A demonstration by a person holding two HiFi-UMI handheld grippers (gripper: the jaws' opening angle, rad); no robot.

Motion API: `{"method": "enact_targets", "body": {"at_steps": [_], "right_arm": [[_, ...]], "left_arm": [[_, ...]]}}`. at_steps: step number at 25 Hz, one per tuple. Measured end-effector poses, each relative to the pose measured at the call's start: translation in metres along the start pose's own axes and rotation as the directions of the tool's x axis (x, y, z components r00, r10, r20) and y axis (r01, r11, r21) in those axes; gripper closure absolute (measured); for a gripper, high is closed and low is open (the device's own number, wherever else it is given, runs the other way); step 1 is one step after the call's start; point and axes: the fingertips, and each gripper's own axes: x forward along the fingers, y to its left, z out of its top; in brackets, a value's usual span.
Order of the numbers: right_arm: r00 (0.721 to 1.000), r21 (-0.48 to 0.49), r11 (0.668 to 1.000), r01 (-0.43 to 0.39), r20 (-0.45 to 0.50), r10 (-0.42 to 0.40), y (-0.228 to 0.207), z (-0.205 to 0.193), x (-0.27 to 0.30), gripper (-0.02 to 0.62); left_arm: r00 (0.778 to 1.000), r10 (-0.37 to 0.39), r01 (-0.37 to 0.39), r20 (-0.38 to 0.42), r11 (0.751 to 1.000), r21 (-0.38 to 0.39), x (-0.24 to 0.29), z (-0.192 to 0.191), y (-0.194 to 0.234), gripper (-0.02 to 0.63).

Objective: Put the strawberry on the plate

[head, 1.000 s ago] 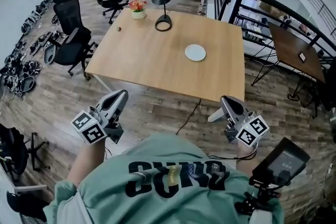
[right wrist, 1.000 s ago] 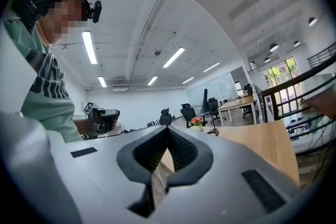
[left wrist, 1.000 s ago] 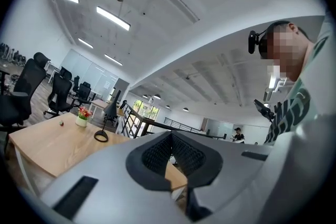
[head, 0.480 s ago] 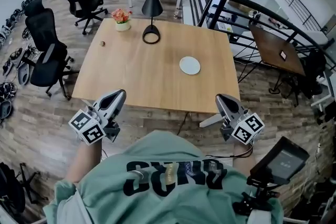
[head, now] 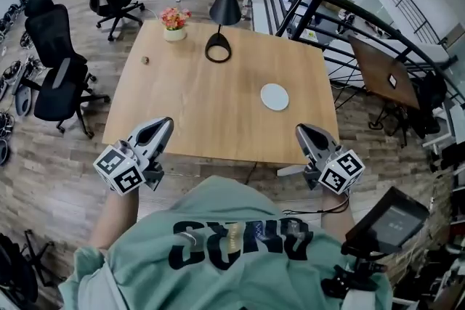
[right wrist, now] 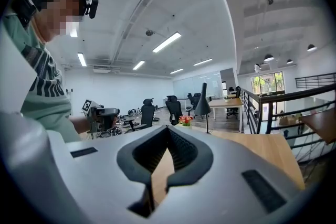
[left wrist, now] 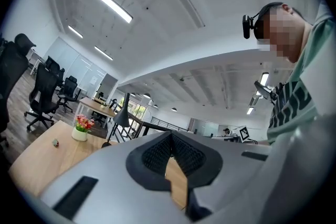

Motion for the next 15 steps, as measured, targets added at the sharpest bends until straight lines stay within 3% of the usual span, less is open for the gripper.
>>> {"method": "enact_targets", "body": {"at_steps": [8,15], "right_arm": [[0.994,0.014,0.994,-0.109,0.012,0.108,-0.058,0.004,0.040,0.589],[0.969,0.009,0.969,-0.247,0.026,0.247,-0.148,0.013,0.046,0.591]], "left_arm": [[0.996,0.094,-0.094,-0.008,0.995,0.026,0.041,-0.003,0.011,0.604],[0.972,0.233,-0.234,0.036,0.972,0.014,0.108,-0.007,-0.010,0.604]]}}
